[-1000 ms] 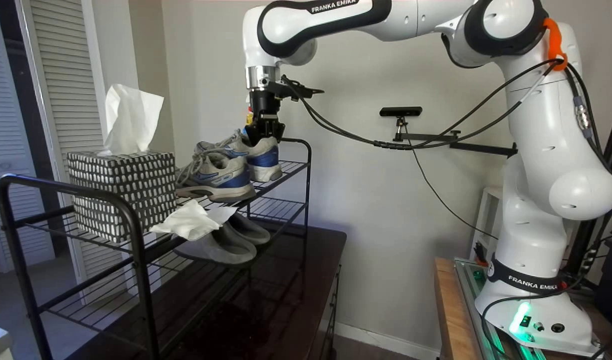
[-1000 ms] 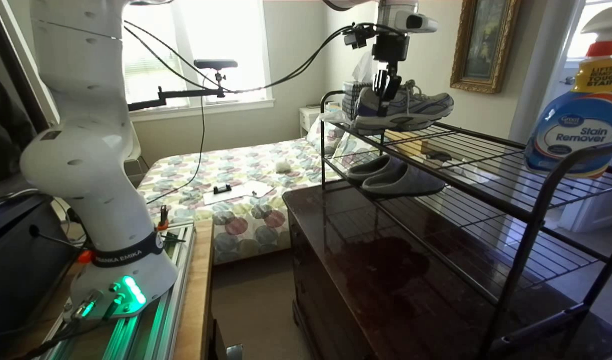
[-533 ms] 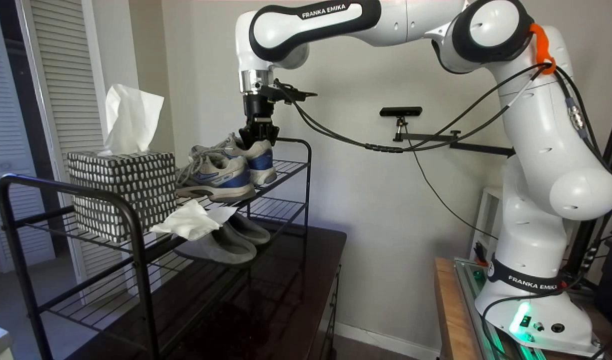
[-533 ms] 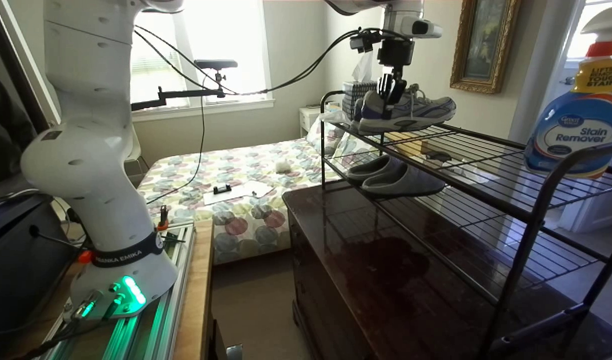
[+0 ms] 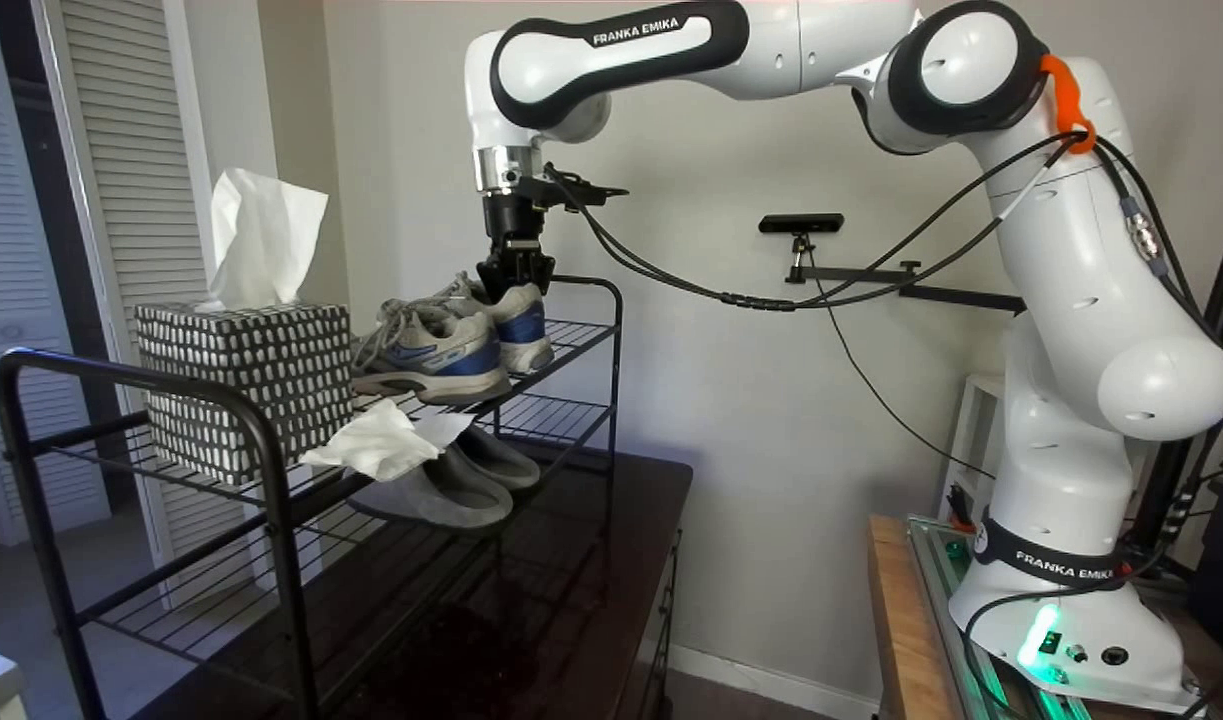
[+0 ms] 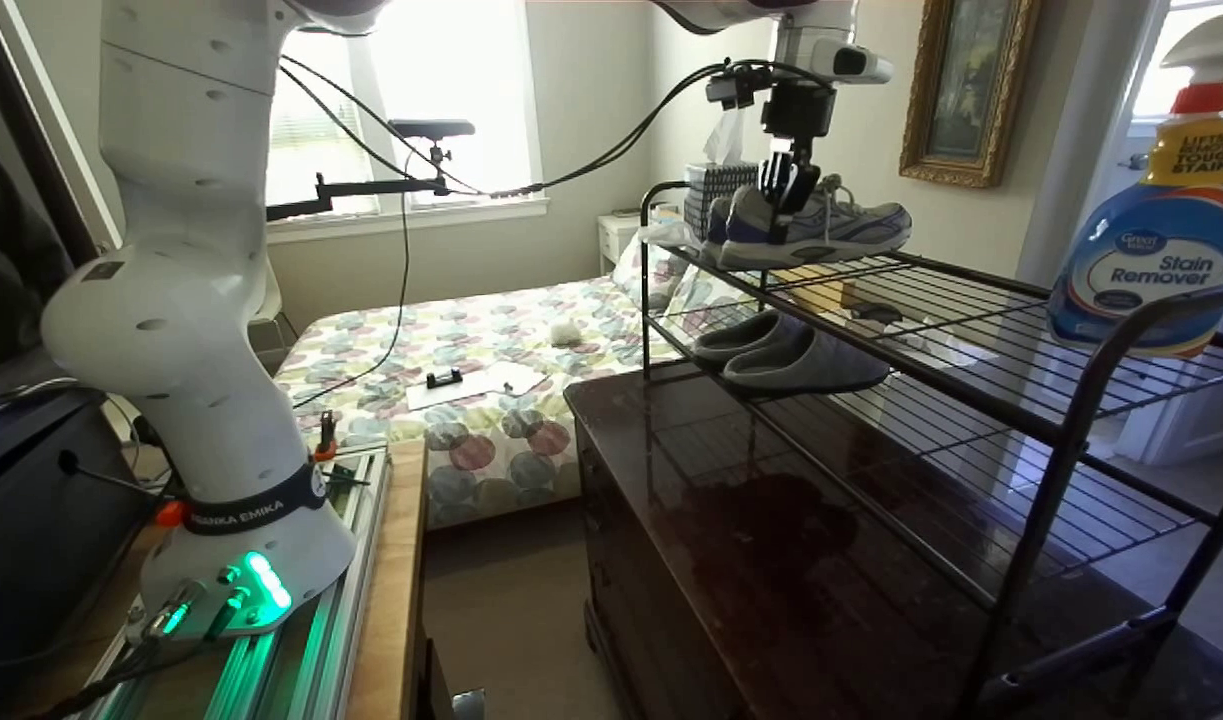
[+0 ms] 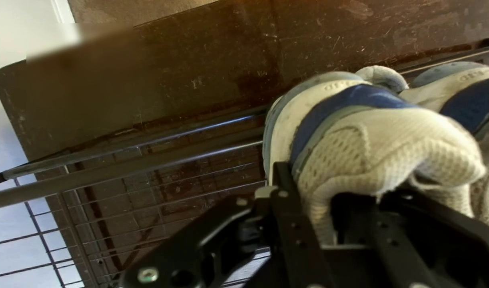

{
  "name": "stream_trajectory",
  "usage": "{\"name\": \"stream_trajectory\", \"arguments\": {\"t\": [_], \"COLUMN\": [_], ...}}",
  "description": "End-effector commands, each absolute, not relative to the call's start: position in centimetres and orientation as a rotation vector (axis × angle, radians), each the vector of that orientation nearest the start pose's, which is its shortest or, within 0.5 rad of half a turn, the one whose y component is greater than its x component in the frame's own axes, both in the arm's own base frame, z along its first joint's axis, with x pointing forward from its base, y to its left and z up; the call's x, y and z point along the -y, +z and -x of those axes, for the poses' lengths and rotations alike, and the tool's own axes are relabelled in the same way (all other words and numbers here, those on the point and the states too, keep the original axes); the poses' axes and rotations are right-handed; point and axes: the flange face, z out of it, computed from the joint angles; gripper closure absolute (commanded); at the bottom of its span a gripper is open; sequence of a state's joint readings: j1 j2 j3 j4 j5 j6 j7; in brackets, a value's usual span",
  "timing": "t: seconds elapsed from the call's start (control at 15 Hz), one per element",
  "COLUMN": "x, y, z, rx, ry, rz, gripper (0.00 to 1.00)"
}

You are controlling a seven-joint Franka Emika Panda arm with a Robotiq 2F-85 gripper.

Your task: Put the right shoe next to the left one

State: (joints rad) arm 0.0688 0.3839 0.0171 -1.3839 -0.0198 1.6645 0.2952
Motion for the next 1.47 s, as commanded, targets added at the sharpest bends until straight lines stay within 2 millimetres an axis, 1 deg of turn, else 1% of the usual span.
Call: {"name": "stream_trajectory", "arguments": {"t": [0.0, 0.4, 0.47, 0.53, 0.67, 0.73, 0.8, 0.87, 1.13, 1.27, 1.4], "x": [-5.1, -4.6, -4.5, -4.5, -4.5, -4.5, -4.5, -4.5, -4.5, -4.7, -4.9], "y": [48.9, 48.5, 48.4, 48.5, 48.7, 48.7, 48.8, 49.0, 49.8, 50.9, 52.8], "z": [-67.1, -67.3, -67.3, -67.3, -67.4, -67.4, -67.4, -67.4, -67.4, -67.0, -66.2], "rx": [-0.252, -0.211, -0.209, -0.210, -0.213, -0.216, -0.217, -0.219, -0.246, -0.255, -0.256], "ry": [0.158, 0.173, 0.171, 0.168, 0.163, 0.165, 0.162, 0.156, 0.146, 0.134, 0.131], "rz": [3.150, 3.148, 3.148, 3.144, 3.143, 3.141, 3.139, 3.137, 3.123, 3.124, 3.124], "gripper": [0.96, 0.96, 0.70, 0.88, 0.68, 0.53, 0.50, 0.44, 0.16, 0.02, 0.00]}}
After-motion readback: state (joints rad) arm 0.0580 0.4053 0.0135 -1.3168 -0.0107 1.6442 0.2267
